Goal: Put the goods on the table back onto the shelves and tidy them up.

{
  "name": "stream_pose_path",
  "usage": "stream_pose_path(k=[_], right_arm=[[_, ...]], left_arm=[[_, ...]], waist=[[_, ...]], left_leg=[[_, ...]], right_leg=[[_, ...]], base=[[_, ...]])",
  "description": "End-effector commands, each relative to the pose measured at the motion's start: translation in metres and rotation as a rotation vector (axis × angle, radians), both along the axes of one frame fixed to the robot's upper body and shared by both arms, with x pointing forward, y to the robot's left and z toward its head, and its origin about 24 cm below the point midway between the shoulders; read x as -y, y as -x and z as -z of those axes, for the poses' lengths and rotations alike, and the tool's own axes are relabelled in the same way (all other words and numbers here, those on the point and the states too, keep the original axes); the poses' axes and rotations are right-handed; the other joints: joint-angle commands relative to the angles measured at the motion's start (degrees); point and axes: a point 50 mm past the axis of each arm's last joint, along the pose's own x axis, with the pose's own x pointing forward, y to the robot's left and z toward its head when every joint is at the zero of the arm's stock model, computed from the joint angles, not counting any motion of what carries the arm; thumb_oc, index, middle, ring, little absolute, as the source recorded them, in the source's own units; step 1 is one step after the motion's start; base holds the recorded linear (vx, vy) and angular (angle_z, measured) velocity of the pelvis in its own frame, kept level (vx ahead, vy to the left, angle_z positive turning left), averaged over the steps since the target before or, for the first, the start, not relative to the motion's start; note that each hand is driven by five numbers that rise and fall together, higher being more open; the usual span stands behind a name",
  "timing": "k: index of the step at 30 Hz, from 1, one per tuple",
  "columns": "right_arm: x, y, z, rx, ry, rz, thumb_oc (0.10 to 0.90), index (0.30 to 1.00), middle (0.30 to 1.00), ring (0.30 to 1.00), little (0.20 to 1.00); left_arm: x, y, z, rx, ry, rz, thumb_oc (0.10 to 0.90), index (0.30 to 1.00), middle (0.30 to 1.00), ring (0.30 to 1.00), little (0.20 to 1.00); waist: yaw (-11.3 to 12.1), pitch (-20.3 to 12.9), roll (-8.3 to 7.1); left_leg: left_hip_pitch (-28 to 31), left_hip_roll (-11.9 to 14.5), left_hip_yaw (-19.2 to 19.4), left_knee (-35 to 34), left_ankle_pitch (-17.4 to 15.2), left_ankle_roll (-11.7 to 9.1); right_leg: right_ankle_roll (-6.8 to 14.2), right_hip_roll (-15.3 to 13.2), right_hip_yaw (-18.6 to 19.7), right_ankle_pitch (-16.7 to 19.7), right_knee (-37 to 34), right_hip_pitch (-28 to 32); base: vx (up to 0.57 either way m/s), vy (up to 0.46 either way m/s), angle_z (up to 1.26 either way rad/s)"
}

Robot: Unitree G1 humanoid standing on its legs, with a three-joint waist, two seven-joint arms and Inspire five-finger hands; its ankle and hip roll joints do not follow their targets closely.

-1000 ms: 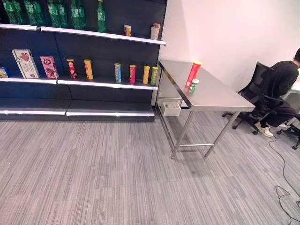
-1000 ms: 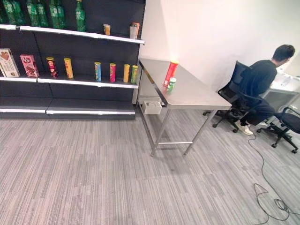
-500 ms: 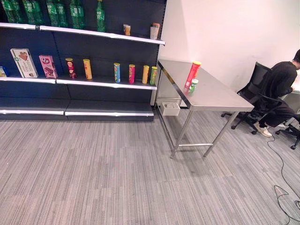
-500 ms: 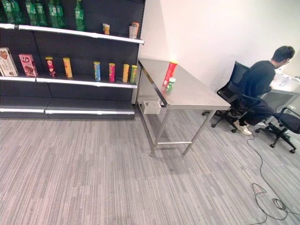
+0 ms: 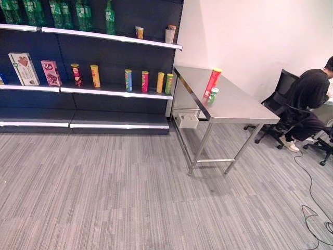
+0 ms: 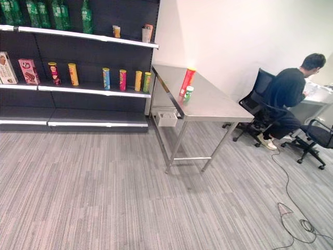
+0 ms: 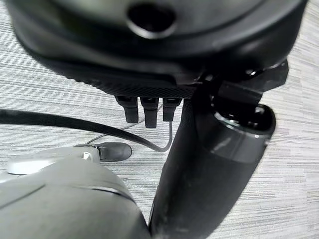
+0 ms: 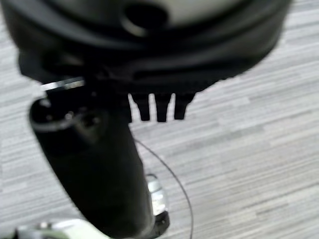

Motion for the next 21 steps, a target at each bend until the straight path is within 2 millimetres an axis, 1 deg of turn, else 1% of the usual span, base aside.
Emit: stream_pose_path(k=[1,2,3,4,5,6,7,8,9,11,12,13,14,15,16,17,18,19,21], right_arm=[[0.032,-0.032,-0.005,0.058,0.105,-0.02,0.8,0.9,0.9,0.9,0.9],[0.034,-0.033,-0.005,0.059,0.111,-0.024,0.8,0.9,0.9,0.9,0.9],[0.036,-0.033,-0.005,0.056,0.119,-0.03,0.8,0.9,0.9,0.9,0.9],[0.037,-0.034,-0.006,0.057,0.12,-0.031,0.8,0.9,0.9,0.9,0.9],[0.037,-0.033,-0.006,0.056,0.118,-0.036,0.8,0.9,0.9,0.9,0.9],[0.038,-0.035,-0.006,0.061,0.119,-0.041,0.8,0.9,0.9,0.9,0.9],[0.038,-0.035,-0.006,0.061,0.119,-0.042,0.8,0.9,0.9,0.9,0.9],[0.039,-0.037,-0.006,0.067,0.124,-0.048,0.8,0.9,0.9,0.9,0.9],[0.045,-0.037,-0.007,0.066,0.141,-0.052,0.8,0.9,0.9,0.9,0.9],[0.05,-0.034,-0.009,0.049,0.158,-0.051,0.8,0.9,0.9,0.9,0.9],[0.048,-0.031,-0.008,0.044,0.153,-0.034,0.8,0.9,0.9,0.9,0.9],[0.048,-0.031,-0.008,0.044,0.153,-0.034,0.8,0.9,0.9,0.9,0.9],[0.049,-0.026,-0.009,0.024,0.149,-0.028,0.8,0.9,0.9,0.9,0.9],[0.048,-0.028,-0.008,0.031,0.145,-0.023,0.8,0.9,0.9,0.9,0.9],[0.048,-0.028,-0.008,0.031,0.145,-0.023,0.8,0.9,0.9,0.9,0.9],[0.045,-0.033,-0.008,0.049,0.129,-0.032,0.8,0.9,0.9,0.9,0.9],[0.045,-0.032,-0.008,0.049,0.128,-0.032,0.8,0.9,0.9,0.9,0.9],[0.042,-0.04,-0.007,0.075,0.114,-0.058,0.8,0.9,0.9,0.9,0.9],[0.043,-0.056,-0.008,0.13,0.121,-0.075,0.8,0.9,0.9,0.9,0.9]], left_arm=[[0.008,-0.033,-0.002,0.114,0.029,-0.069,0.8,0.9,0.9,0.9,0.9],[0.006,-0.039,-0.003,0.147,0.025,-0.107,0.8,0.9,0.9,0.9,0.9],[0.006,-0.044,-0.004,0.181,0.026,-0.144,0.8,0.9,0.9,0.9,0.9],[0.005,-0.045,-0.005,0.194,0.028,-0.167,0.8,0.9,0.9,0.9,0.9],[0.006,-0.045,-0.005,0.198,0.031,-0.189,0.8,0.9,0.9,0.9,0.9],[0.007,-0.042,-0.004,0.193,0.035,-0.207,0.8,0.9,0.9,0.9,0.9],[0.007,-0.042,-0.004,0.193,0.035,-0.207,0.8,0.9,0.9,0.9,0.9],[0.007,-0.04,-0.003,0.191,0.035,-0.226,0.8,0.9,0.9,0.9,0.9],[0.009,-0.033,-0.001,0.189,0.042,-0.293,0.8,0.9,0.9,0.9,0.9],[0.009,-0.022,0.0,0.166,0.038,-0.348,0.8,0.9,0.9,0.9,0.9],[0.009,-0.013,0.001,0.145,0.035,-0.369,0.8,0.9,0.9,0.9,0.9],[0.009,-0.013,0.001,0.145,0.035,-0.369,0.8,0.9,0.9,0.9,0.9],[0.008,0.0,0.002,0.12,0.025,-0.43,0.8,0.9,0.9,0.9,0.9],[0.005,0.001,0.002,0.126,0.015,-0.466,0.8,0.9,0.9,0.9,0.9],[0.005,0.001,0.002,0.126,0.015,-0.466,0.8,0.9,0.9,0.9,0.9],[0.002,-0.011,-0.001,0.176,0.007,-0.458,0.8,0.9,0.9,0.9,0.9],[0.001,-0.011,-0.001,0.176,0.007,-0.458,0.8,0.9,0.9,0.9,0.9],[0.0,-0.028,-0.004,0.22,0.006,-0.393,0.8,0.9,0.9,0.9,0.9],[-0.001,-0.042,-0.007,0.26,-0.002,-0.34,0.8,0.9,0.9,0.9,0.9]], waist=[[1.2,9.4,2.86],[1.3,9.9,2.62],[1.5,10.0,2.25],[1.6,10.0,2.27],[1.8,9.6,2.34],[2.1,9.5,2.54],[2.0,9.5,2.47],[2.3,9.4,3.14],[3.5,9.7,4.47],[4.8,9.6,5.08],[4.9,8.7,5.7],[5.0,8.8,5.63],[5.8,7.3,6.83],[6.1,6.7,7.07],[6.1,6.8,6.94],[6.3,5.9,6.59],[6.3,5.9,6.46],[6.3,5.1,5.87],[6.4,4.7,4.94]], left_leg=[[-9.2,-1.2,-1.8,19.9,-0.6,-0.3],[-12.8,-1.4,-3.2,23.4,0.1,0.0],[-15.2,-1.2,-2.8,23.7,-0.5,0.5],[-16.9,-0.7,-2.2,22.9,-1.2,0.8],[-17.5,-0.2,-1.9,18.8,-1.8,1.3],[-18.0,0.4,-2.3,15.1,-0.7,1.3],[-17.8,0.3,-2.2,15.0,-0.7,1.3],[-18.0,0.8,-2.9,11.3,1.8,0.9],[-20.1,2.2,-4.5,0.3,6.1,-0.3],[-23.1,3.4,-5.5,-4.7,7.6,-1.1],[-21.4,3.9,-4.5,-7.8,7.7,-1.5],[-21.1,3.9,-4.4,-8.0,7.7,-1.5],[-20.4,3.8,-3.5,-6.8,11.0,-1.8],[-20.4,3.3,-3.1,-5.5,11.7,-1.9],[-20.3,3.2,-3.0,-5.4,11.7,-1.8],[-20.4,1.2,-1.6,-2.9,10.3,-1.2],[-20.5,1.1,-1.5,-2.7,10.2,-1.1],[-20.5,-0.9,-0.1,-1.0,8.2,-0.4],[-20.4,-3.6,1.7,0.7,5.8,0.9]], right_leg=[[3.2,0.1,3.5,-6.1,4.9,2.2],[2.8,0.0,3.3,-6.4,4.9,2.1],[2.8,-0.5,3.3,-6.9,4.7,2.3],[2.9,-0.8,3.4,-7.5,4.6,2.6],[3.0,-1.0,3.6,-8.1,4.7,2.7],[3.2,-1.3,3.7,-8.8,4.6,3.1],[3.2,-1.4,3.7,-8.8,4.6,3.2],[3.1,-1.3,3.7,-9.7,4.8,3.3],[3.1,-1.6,3.9,-12.0,4.6,4.7],[3.3,-2.7,4.1,-13.9,4.7,6.5],[3.9,-3.2,4.3,-14.9,4.7,8.0],[3.9,-3.3,4.4,-14.9,4.6,8.1],[4.8,-5.5,4.7,-15.4,3.2,11.3],[5.6,-7.1,4.2,-15.1,2.3,11.7],[5.6,-7.2,4.2,-15.1,2.2,11.8],[7.4,-10.6,3.8,-13.2,1.6,11.2],[7.4,-10.7,3.7,-13.2,1.6,11.2],[9.0,-13.7,3.9,-10.3,2.0,9.9],[10.0,-17.2,5.1,-5.1,3.5,8.1]], base=[[-0.08,-0.105,0.13],[0.02,-0.052,0.21],[0.12,0.003,0.27],[0.22,0.057,0.39],[0.28,0.087,0.26],[0.21,0.069,-0.05],[0.19,0.073,-0.46],[0.33,0.139,-0.78],[0.44,0.177,-0.53],[0.48,0.154,0.26],[0.34,0.093,0.42],[0.58,0.204,0.21],[0.54,0.224,0.17],[0.54,0.225,0.23],[0.45,0.207,0.02],[0.3,0.136,-0.34],[0.58,0.247,-0.62],[0.39,0.17,-0.48],[0.42,0.217,-0.01]])
